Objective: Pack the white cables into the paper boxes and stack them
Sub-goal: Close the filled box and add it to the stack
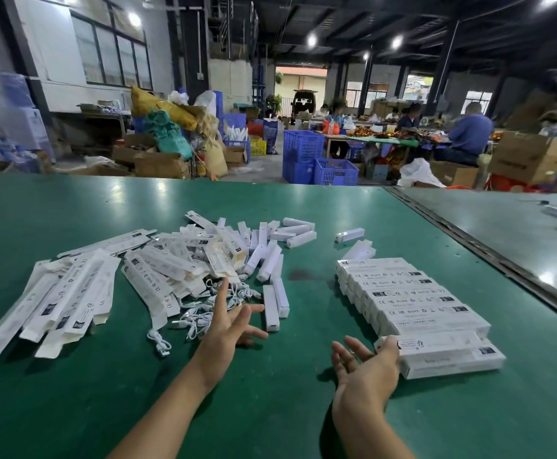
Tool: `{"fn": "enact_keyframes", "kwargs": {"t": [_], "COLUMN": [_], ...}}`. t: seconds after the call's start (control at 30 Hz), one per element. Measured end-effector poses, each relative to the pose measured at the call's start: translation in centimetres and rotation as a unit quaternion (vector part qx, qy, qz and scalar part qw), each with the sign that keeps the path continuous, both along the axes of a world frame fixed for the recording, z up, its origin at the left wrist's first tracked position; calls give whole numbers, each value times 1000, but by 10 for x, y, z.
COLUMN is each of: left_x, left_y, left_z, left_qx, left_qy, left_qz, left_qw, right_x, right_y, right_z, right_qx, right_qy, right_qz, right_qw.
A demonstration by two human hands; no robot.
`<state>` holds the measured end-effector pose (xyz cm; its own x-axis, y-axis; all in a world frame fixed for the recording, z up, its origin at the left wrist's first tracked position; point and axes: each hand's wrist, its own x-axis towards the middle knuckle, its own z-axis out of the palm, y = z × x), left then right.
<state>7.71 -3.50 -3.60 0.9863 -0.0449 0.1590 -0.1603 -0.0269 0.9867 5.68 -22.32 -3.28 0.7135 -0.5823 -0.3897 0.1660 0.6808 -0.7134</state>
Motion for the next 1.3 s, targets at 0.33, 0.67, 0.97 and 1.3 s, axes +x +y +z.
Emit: {"fn": "enact_keyframes", "kwargs": {"t": [0.33,0.67,0.97,1.3], "left_x": [2,5,7,8], "left_y": [0,1,3,3], "left_z": [-4,-7,-14,-16], "left_qx": [16,16,22,14], "left_qy": [-1,7,9,15], "left_qz": [0,8,10,4], "left_qw": [1000,1000,1000,1000], "right_x": [3,4,3,8], "right_y": [-14,-18,-19,-26], "right_z": [5,6,2,6], "right_qx": [53,83,108,161], "right_qy": [29,17,-9,16], "right_qz": [-7,0,0,2], "right_qw": [998,996,994,987]}}
